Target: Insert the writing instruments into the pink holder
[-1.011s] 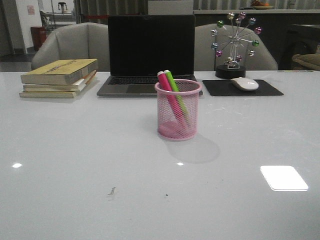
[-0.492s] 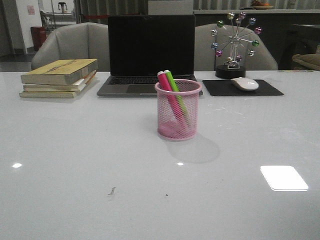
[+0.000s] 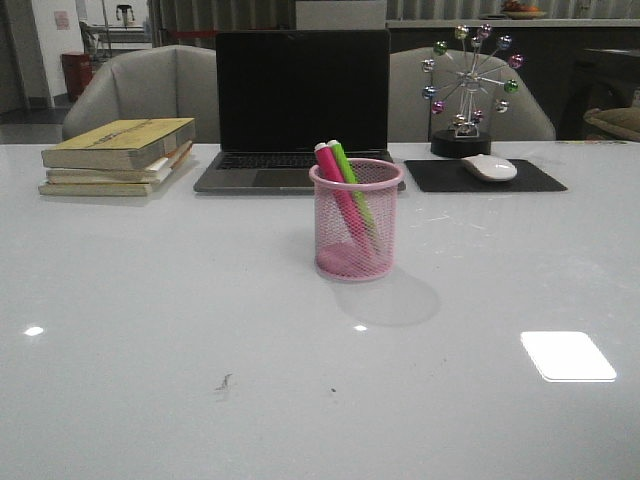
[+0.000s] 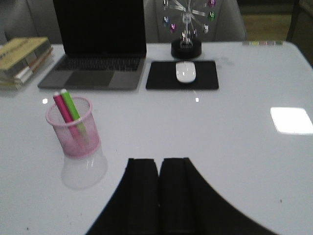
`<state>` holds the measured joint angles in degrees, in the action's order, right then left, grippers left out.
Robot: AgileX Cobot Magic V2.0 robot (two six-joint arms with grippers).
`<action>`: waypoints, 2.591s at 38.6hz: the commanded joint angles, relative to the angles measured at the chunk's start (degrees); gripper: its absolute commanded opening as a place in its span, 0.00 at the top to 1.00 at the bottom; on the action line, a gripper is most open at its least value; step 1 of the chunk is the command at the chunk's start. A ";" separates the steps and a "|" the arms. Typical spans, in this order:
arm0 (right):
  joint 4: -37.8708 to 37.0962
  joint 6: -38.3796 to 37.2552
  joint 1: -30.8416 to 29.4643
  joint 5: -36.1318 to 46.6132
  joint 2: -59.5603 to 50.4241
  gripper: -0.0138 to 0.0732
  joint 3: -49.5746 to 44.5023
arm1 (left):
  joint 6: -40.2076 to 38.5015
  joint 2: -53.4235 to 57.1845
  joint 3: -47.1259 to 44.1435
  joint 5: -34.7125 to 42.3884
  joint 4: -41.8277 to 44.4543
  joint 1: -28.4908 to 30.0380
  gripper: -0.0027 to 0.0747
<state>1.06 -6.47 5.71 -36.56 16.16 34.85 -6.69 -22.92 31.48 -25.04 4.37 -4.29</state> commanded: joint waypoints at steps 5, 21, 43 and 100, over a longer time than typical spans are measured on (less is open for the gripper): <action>-1.06 0.25 -0.41 11.23 -7.62 0.79 -2.00 | -0.52 -0.38 1.57 5.06 -0.29 0.14 0.54; -1.43 0.25 -0.41 27.88 -17.51 0.79 -17.79 | -0.52 -0.38 1.57 4.81 -0.29 0.14 0.54; -2.43 0.60 -0.41 36.09 -17.51 0.79 -35.81 | -0.52 -0.38 1.57 4.81 -0.29 0.14 0.54; -2.43 0.60 -0.41 33.42 -17.51 0.79 -36.65 | -0.52 0.28 -1.32 8.14 -0.14 0.14 0.81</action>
<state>-0.87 -6.47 5.71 -7.82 -0.71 -1.70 -6.69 -22.82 29.79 -23.74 4.72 -4.29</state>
